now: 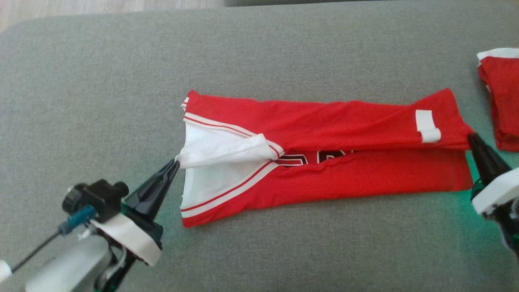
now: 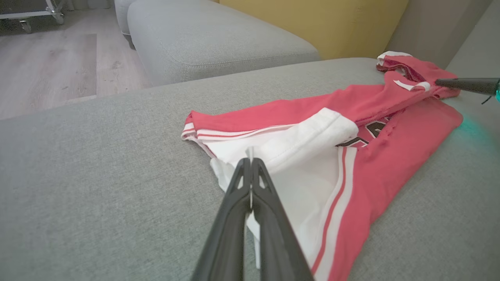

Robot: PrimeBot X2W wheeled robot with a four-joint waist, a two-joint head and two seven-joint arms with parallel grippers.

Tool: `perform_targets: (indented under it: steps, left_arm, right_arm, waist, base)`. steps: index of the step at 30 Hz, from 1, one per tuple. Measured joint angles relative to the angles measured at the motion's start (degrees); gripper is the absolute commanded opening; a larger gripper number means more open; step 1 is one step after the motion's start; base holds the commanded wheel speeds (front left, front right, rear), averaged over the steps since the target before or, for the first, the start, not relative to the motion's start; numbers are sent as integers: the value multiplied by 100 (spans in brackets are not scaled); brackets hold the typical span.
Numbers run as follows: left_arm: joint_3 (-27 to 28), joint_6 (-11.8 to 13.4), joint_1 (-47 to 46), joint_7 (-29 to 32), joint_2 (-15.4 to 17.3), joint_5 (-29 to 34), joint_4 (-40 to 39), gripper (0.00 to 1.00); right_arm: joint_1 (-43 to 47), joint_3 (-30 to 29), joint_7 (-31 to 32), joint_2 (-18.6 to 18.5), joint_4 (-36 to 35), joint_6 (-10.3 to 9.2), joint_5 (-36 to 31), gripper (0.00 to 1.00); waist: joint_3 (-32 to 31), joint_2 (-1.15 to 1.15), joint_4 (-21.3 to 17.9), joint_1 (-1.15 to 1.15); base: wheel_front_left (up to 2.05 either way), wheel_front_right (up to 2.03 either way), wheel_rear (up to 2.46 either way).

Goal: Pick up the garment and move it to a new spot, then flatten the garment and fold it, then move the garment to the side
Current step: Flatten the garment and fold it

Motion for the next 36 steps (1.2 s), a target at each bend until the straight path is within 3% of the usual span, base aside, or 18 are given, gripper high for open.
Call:
perform_targets:
  steps: [3, 4, 5, 6, 10, 14, 16, 19, 21, 26, 35, 36]
  left_arm:
    - [224, 77, 287, 0, -185, -7, -1, 0]
    - [305, 81, 391, 0, -260, -5, -2, 17]
    - [367, 93, 486, 0, -343, -8, -1, 77]
    - [434, 111, 581, 0, -425, -26, 10, 100]
    - [1029, 280, 896, 0, -795, 34, 33, 100]
    - [1745, 571, 1172, 0, -1251, 493, -3, 100]
    - [2151, 809, 1432, 0, -1536, 866, -122, 100]
    - [2894, 1405, 1929, -1, -2004, 1639, -486, 100]
    - [3256, 1616, 2257, -1, -2315, 2020, -760, 100]
    - [3429, 1719, 2866, -1, -2694, 3006, -1103, 100]
    - [3441, 1717, 3158, -1, -2829, 3995, -1240, 100]
    - [3442, 1704, 3165, -1, -2842, 4024, -1240, 100]
  right_arm:
    - [182, -132, 1, 159, -68, 0, -53, 0]
    - [242, -175, 4, 198, -66, 0, -86, 18]
    - [309, -226, 5, 240, -64, 0, -108, 52]
    - [369, -297, 5, 286, -60, 0, -115, 100]
    - [555, -662, -157, 475, -26, 0, -202, 100]
    - [836, -1058, -309, 678, -33, 0, -301, 100]
    - [1003, -1260, -349, 810, -40, 0, -370, 100]
    - [1127, -1549, -339, 1000, 70, 0, -568, 100]
    - [1111, -1798, -289, 1090, 244, 0, -790, 100]
    - [954, -2381, -175, 1366, 706, 0, -1243, 100]
    - [636, -2689, 465, 1527, 1221, 0, -1660, 100]
    - [635, -2691, 523, 1529, 1236, 0, -1660, 64]
  waist:
    - [-62, 0, -41, 0]
    - [-74, 0, -50, 0]
    - [-85, 0, -53, 0]
    - [-94, 0, -52, 0]
    - [-163, 0, -34, 0]
    - [-286, 0, 4, 0]
    - [-363, 0, 29, -1]
    - [-462, 0, 87, -1]
    - [-503, 0, 162, -1]
    - [-576, 0, 441, 0]
    - [-634, 0, 878, 0]
    - [-632, 0, 900, 0]
  base:
    - [0, 0, 0]
    - [0, 0, 0]
    - [0, 0, 0]
    - [0, 0, 0]
    - [0, 0, 0]
    - [0, 0, 0]
    - [0, 0, 0]
    - [0, 0, 0]
    - [0, 0, 0]
    - [0, 0, 0]
    - [0, 0, 0]
    - [0, 0, 0]
